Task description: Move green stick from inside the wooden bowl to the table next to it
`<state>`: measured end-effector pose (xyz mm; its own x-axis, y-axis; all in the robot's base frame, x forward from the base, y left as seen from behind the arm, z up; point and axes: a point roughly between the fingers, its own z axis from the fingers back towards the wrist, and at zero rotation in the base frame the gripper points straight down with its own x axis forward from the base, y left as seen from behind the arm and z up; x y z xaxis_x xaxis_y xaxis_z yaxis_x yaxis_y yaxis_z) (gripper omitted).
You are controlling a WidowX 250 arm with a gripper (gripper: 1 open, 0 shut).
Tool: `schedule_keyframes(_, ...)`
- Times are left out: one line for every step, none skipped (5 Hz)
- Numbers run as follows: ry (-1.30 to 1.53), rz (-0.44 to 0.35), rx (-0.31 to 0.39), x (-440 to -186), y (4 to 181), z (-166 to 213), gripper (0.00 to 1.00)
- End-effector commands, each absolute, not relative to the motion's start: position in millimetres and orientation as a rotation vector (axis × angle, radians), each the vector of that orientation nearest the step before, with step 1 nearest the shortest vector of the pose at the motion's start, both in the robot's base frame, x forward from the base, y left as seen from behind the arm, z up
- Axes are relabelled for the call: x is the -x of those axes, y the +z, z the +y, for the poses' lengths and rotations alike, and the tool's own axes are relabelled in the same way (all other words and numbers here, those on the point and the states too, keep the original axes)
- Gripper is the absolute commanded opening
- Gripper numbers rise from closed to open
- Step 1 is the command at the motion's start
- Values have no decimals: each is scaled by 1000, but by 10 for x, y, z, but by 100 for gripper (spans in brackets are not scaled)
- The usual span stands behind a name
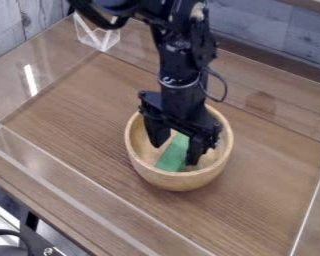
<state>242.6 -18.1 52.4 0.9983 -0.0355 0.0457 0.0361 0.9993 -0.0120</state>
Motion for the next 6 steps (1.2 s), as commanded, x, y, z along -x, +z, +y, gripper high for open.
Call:
schedule_keyframes(-44, -88, 15, -2485, 574, -209, 100)
schedule_keyframes(-44, -100, 15, -2496, 568, -215, 100)
schedule_keyframes(-43, -112, 15, -2508, 566, -218, 100)
schedule_keyframes(-43, -123, 14, -2517, 564, -218, 100)
schedule_keyframes(-43, -135, 13, -2531, 573, -216, 100)
schedule_keyframes(-43, -146, 11, -2543, 578, -214, 100)
